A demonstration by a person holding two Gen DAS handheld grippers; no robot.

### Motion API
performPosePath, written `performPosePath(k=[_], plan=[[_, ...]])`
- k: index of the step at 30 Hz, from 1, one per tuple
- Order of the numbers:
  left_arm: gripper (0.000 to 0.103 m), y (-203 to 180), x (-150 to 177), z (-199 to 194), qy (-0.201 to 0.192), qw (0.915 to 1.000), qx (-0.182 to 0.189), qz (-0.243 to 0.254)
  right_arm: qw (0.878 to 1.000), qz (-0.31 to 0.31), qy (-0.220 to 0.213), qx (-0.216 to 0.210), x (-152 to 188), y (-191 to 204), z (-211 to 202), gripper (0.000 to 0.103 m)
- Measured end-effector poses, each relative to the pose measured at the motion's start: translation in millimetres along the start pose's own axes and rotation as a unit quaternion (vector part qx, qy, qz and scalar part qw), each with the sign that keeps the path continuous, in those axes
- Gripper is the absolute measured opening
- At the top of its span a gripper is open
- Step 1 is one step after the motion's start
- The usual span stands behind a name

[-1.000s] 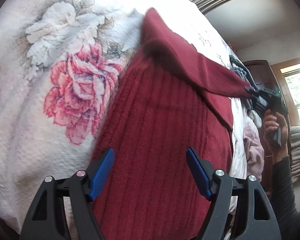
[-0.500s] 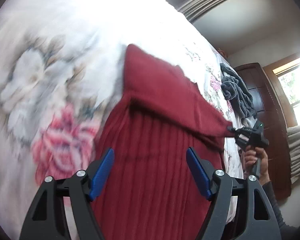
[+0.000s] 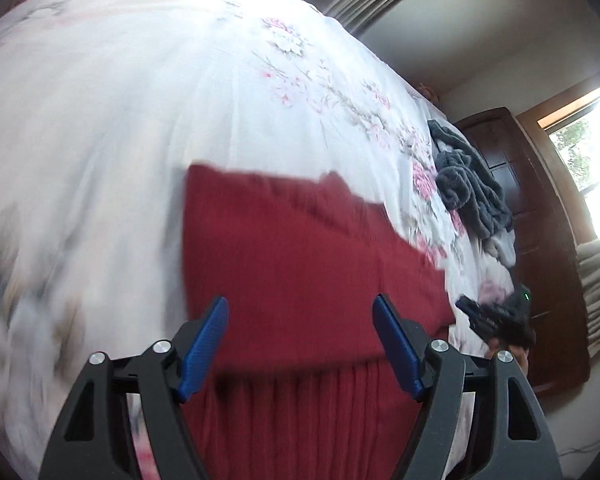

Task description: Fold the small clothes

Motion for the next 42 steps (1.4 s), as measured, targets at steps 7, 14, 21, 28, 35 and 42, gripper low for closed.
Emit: performPosePath(k=[7,14,21,28,35,42], plan=[[0.065,52.8,-33.1,70.5,0.068,0.9946,-0.012,-0.077,0.997,-0.002,0.072,0.016,6.8,-19.3,49.7,0.000],[0.065,12.7,3.4,30.1,0.076,0.9927,0.091,-0.022,0.996,-0.035,0.074,-0.029,30.6,3.9,33.6,0.011],[0.061,9.6,37.2,31.4,0.095,0.9942,0.050,0.013,0.998,-0.020,0.059,-0.026,40.5,3.9,26.3,0.013],[0.068,13.9,66.0,27.7,0.111,0.9935,-0.020,0.020,0.996,0.025,0.083,0.010,65.9,-22.2,38.4,0.008],[0.077,20.3,152.4,-64.4,0.116,0.9926,-0.027,0.023,0.992,0.002,0.126,0.007,154.7,-10.0,-45.1,0.046],[0.078,74.0,296.1,-106.8,0.175,0.9828,-0.023,-0.053,0.980,0.048,0.195,0.006,282.4,-58.9,-112.5,0.056]])
Point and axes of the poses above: each gripper's, at about its wrist camera, not at the fingertips, and z roughly the way its jaws point, y to its left, x to its underside, the point moved 5 cm from there along z, roughly the way its jaws point, and after that the axes turned 6 degrees about y, right-handed, at the moved point
